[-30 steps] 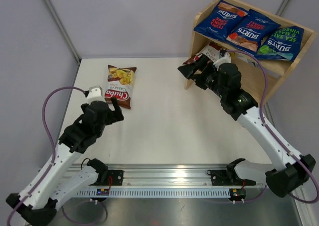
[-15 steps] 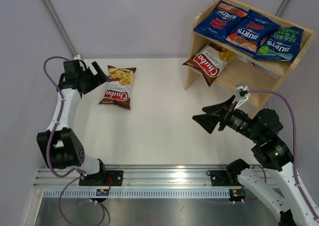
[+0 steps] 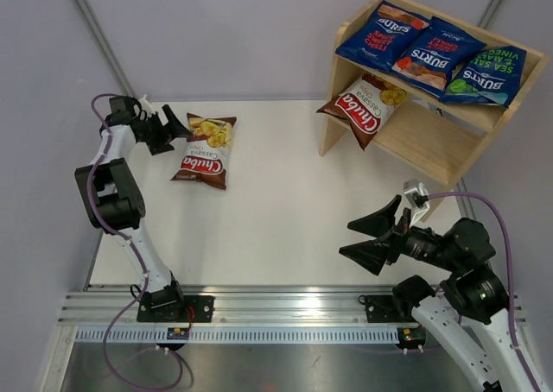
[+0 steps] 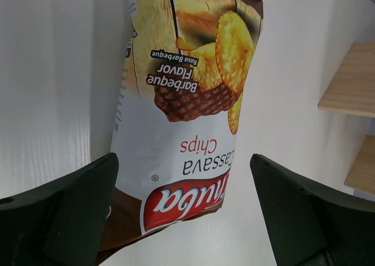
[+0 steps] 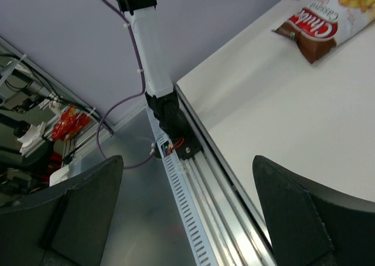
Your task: Place and organize the chips bags onto the shelf
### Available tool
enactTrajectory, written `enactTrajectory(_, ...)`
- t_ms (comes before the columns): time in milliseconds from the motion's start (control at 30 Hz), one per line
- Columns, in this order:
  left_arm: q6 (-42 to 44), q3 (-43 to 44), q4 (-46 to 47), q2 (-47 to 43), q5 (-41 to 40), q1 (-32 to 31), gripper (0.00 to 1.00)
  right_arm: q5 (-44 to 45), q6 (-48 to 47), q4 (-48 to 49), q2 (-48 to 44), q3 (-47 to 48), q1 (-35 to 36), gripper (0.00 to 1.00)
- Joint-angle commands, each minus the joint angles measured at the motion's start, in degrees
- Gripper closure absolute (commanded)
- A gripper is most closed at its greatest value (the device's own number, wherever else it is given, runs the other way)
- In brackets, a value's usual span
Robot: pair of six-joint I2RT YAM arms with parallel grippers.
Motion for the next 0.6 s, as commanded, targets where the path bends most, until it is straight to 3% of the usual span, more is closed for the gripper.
enactTrajectory(0,3.31,4.08,-0.83,3.15,5.53,-0.08,0.01,-7.8,2.74,4.94,2.93,-1.99,-0.08,0.01)
enactTrajectory(100,5.77,7.49,-4.42,7.19,2.99,0.01,0.01,-11.41,4.16,8.1,3.29,-3.22,-0.08,0.01)
enactTrajectory(367,6.57,7.77,-3.3,13.97,9.12,-1.31,0.01,-12.56,-0.32,4.33,1.01,-0.86,-0.08,0.01)
enactTrajectory(567,1.83,3.74,2.58,13.71,9.56,-1.48,0.18,-11.95,-0.06,4.24,0.3,-0.77,-0.08,0.0)
